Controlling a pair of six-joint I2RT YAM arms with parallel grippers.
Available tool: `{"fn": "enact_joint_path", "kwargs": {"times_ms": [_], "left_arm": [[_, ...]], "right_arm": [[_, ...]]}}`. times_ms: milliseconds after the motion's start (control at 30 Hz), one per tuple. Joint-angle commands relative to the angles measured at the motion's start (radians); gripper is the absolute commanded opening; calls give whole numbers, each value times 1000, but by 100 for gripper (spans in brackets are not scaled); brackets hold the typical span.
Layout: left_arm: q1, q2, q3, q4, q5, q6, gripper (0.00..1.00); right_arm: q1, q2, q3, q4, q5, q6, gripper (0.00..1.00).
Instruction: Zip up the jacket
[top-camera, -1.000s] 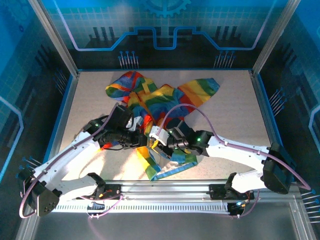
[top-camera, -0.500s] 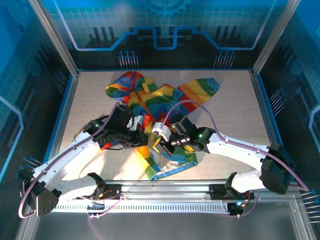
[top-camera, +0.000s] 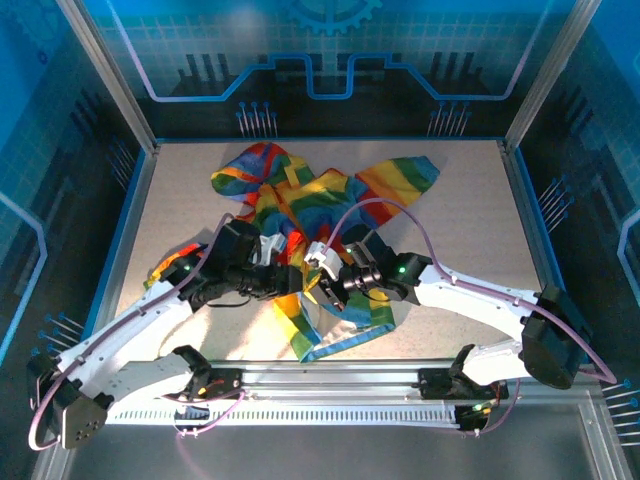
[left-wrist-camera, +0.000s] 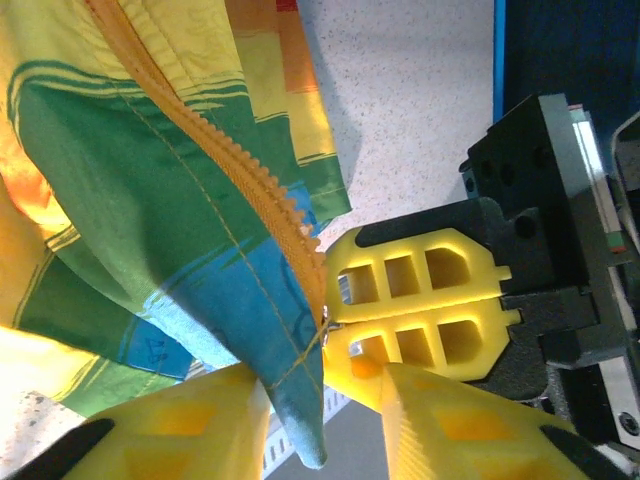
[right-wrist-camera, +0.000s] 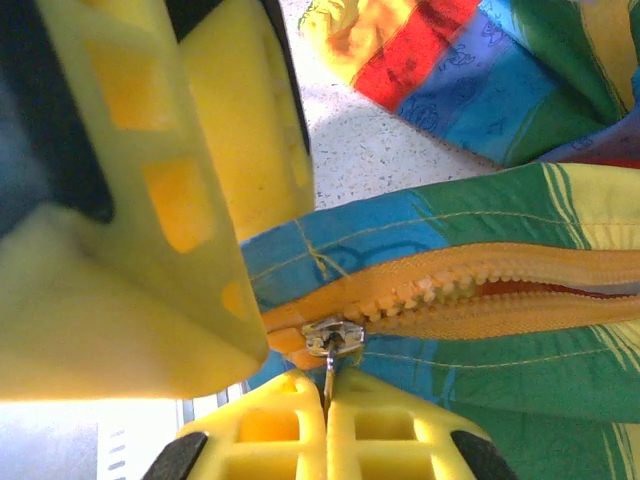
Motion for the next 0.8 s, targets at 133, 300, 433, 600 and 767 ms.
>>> {"fn": "enact_joint_path", "kwargs": {"times_ms": [133,300,433,600,767], "left_arm": [[-9,-33,-54,62,-9,-68,26],[-9,-35,-70,87,-6,-85,9],[-9,-33,-52,41,-24,-64,0],[-6,-8,14,-64,-26,1,0],[-5,31,59,-119,-5,47,0]], "right_arm": [[-2,14,-10,24,-27,13,0],[-2,24,1,15,-19,10,0],[-2,14,-5,19,-4,8,14],[-2,-55,-55,33,40,-30,37],[-7,-117,-73,14,74,-77,37]]}}
